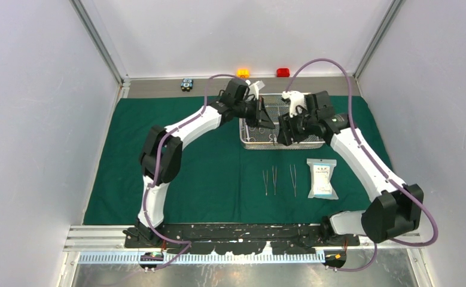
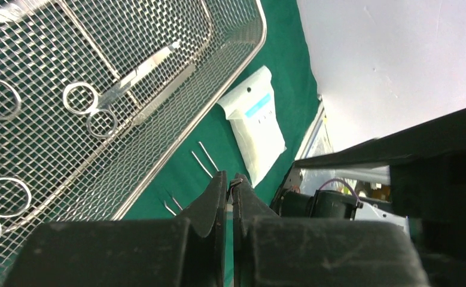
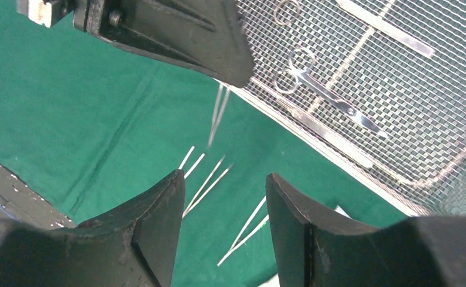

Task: Open and lay out the surgical kit
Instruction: Place the medical item in the surgical kit.

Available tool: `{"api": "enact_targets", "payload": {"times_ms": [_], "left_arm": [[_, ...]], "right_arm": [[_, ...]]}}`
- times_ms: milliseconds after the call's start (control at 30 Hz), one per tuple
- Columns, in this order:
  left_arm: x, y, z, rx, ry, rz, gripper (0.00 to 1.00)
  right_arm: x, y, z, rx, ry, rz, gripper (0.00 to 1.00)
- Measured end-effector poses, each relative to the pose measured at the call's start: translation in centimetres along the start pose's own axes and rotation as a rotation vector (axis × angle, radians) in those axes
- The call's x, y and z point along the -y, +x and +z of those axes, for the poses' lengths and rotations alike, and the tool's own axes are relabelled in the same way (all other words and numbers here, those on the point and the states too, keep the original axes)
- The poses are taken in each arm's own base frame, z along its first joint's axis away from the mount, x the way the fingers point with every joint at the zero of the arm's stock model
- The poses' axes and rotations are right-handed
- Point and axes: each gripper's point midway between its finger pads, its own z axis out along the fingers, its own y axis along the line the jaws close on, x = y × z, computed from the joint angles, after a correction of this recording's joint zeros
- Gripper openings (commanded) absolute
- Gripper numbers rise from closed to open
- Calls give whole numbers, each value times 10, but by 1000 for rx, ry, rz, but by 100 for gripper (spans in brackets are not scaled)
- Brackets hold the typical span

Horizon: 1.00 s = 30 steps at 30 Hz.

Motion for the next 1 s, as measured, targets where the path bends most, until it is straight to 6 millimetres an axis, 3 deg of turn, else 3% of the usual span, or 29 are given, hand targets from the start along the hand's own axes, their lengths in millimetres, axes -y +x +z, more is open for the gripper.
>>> {"api": "enact_targets", "payload": {"times_ms": [233, 433, 567, 1000], "left_arm": [[4, 44, 27, -83, 118, 2, 0], [13, 95, 64, -181, 196, 0, 1], [11, 113, 80, -209, 226, -16, 3], [-4, 161, 91, -259, 217, 27, 1]], "right_arm": [[21, 2, -35, 39, 57, 40, 57], [27, 5, -43, 48, 66, 73, 57], [30, 10, -44, 46, 67, 89, 57], [33, 44, -38, -6, 47, 162, 56]]}}
